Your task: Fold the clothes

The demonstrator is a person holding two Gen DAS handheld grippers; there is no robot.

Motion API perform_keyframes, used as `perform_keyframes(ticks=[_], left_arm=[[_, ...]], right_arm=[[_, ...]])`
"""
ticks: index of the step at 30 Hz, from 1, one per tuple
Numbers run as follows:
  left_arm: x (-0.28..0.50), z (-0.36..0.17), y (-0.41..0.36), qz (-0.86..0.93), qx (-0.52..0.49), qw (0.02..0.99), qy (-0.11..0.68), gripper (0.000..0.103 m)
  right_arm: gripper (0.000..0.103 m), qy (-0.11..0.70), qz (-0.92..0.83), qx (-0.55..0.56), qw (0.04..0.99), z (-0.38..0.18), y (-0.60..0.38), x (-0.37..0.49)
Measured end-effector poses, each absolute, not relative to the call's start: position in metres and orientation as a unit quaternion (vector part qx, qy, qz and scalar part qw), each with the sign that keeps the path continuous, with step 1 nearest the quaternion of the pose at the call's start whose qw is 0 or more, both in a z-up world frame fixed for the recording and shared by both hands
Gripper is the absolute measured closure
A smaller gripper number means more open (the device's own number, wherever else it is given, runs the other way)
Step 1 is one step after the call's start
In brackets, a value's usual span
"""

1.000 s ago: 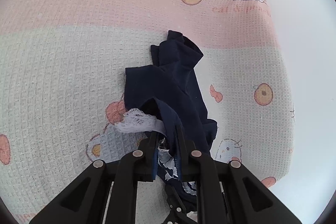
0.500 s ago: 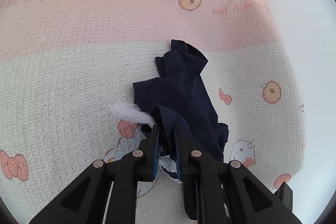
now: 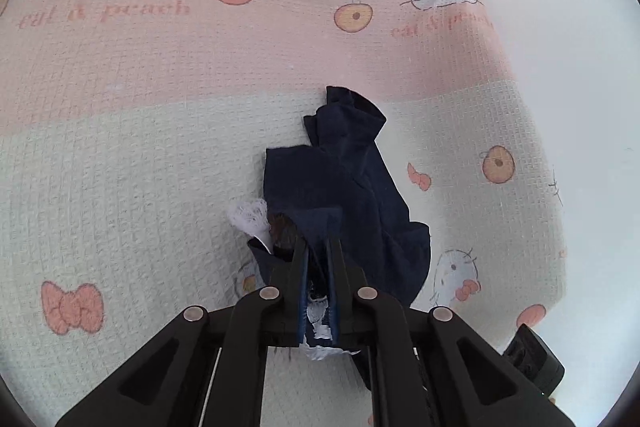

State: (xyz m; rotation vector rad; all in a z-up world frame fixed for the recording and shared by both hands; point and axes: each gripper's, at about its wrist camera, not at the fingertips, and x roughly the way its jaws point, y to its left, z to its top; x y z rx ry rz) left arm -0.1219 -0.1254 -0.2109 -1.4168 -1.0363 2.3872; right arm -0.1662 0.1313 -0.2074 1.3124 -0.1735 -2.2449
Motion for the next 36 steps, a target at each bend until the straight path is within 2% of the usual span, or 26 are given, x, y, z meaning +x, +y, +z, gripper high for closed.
perform_keyframes(ticks=[24,25,26,27,28,30,31,32,34,36], left_arm=[[-0.056,-0.218,-0.154,0.794,-0.506,0.076,-0.327,0.097],[-0.055,-0.221,-0.156,0.789,-0.509,0.077,-0.335,0.097],[-0.055,-0.223,-0.159,0.782,-0.509,0.081,-0.351,0.096],[-0.054,-0.225,-0.162,0.775,-0.507,0.083,-0.368,0.096],[-0.053,-0.227,-0.165,0.767,-0.506,0.084,-0.385,0.096],[-0.052,-0.228,-0.169,0.760,-0.507,0.073,-0.400,0.092],[-0.052,-0.228,-0.170,0.759,-0.508,0.071,-0.402,0.084],[-0.051,-0.229,-0.171,0.757,-0.508,0.069,-0.405,0.068],[-0.051,-0.230,-0.173,0.754,-0.510,0.065,-0.409,0.049],[-0.051,-0.229,-0.172,0.758,-0.510,0.069,-0.401,0.048]], right_arm=[[0.093,-0.022,-0.806,0.526,0.271,-0.220,0.118,-0.114],[0.090,-0.016,-0.808,0.524,0.269,-0.220,0.118,-0.112],[0.073,-0.012,-0.811,0.520,0.266,-0.219,0.118,-0.110],[0.050,-0.011,-0.814,0.517,0.263,-0.218,0.119,-0.108],[0.045,-0.015,-0.816,0.513,0.265,-0.215,0.123,-0.107],[0.043,-0.032,-0.820,0.502,0.272,-0.209,0.129,-0.104],[0.043,-0.042,-0.823,0.496,0.275,-0.206,0.132,-0.103],[0.042,-0.053,-0.825,0.491,0.275,-0.204,0.135,-0.102],[0.040,-0.087,-0.826,0.487,0.270,-0.202,0.145,-0.101],[0.034,-0.128,-0.825,0.488,0.256,-0.205,0.157,-0.099]])
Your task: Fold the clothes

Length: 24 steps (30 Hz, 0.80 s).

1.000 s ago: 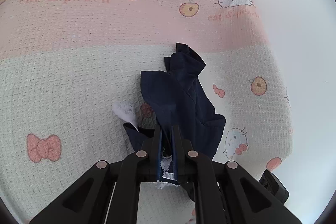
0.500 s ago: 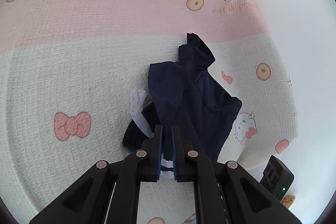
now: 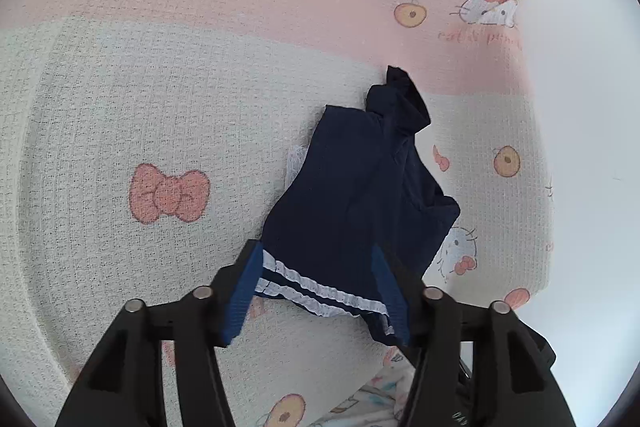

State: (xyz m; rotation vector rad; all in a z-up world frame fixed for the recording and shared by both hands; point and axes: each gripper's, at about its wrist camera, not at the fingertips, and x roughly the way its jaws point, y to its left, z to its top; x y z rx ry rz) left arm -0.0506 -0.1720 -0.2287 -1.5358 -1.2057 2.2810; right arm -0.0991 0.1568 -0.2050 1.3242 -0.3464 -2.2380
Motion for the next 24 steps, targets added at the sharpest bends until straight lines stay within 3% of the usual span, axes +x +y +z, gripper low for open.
perform_keyframes(ticks=[8,16,24], left_arm=[[-0.054,-0.236,-0.159,0.765,-0.537,0.075,-0.348,0.048],[-0.043,-0.253,-0.166,0.744,-0.543,0.050,-0.385,0.048],[-0.024,-0.264,-0.181,0.698,-0.525,0.022,-0.486,0.048]], right_arm=[[0.033,-0.269,-0.804,0.494,0.194,-0.221,0.204,-0.101],[0.033,-0.380,-0.773,0.483,0.155,-0.237,0.239,-0.092],[0.032,-0.461,-0.725,0.489,0.150,-0.256,0.248,-0.079]])
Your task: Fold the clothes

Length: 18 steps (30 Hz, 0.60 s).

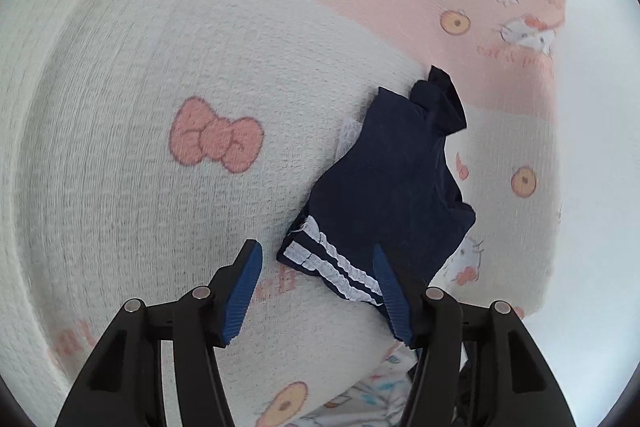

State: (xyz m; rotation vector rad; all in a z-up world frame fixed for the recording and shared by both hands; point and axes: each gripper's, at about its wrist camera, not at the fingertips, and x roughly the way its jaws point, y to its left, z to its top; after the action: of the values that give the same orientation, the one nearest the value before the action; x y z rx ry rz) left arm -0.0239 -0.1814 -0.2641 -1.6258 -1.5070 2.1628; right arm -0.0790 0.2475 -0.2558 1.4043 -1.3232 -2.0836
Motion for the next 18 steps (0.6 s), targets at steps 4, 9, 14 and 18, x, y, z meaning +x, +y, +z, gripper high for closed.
perform_keyframes(ticks=[4,9,14,18], left_arm=[[-0.021,-0.272,-0.178,0.683,-0.534,0.017,-0.499,0.048],[-0.027,-0.273,-0.174,0.678,-0.535,0.021,-0.503,0.048],[-0.035,-0.281,-0.167,0.652,-0.535,0.036,-0.536,0.048],[-0.038,-0.284,-0.160,0.646,-0.540,0.038,-0.539,0.048]], right_arm=[[0.032,-0.456,-0.718,0.509,0.133,-0.262,0.250,-0.080],[0.032,-0.478,-0.694,0.522,0.132,-0.275,0.247,-0.084],[0.032,-0.497,-0.676,0.527,0.135,-0.280,0.246,-0.084],[0.032,-0.512,-0.658,0.538,0.125,-0.285,0.247,-0.086]])
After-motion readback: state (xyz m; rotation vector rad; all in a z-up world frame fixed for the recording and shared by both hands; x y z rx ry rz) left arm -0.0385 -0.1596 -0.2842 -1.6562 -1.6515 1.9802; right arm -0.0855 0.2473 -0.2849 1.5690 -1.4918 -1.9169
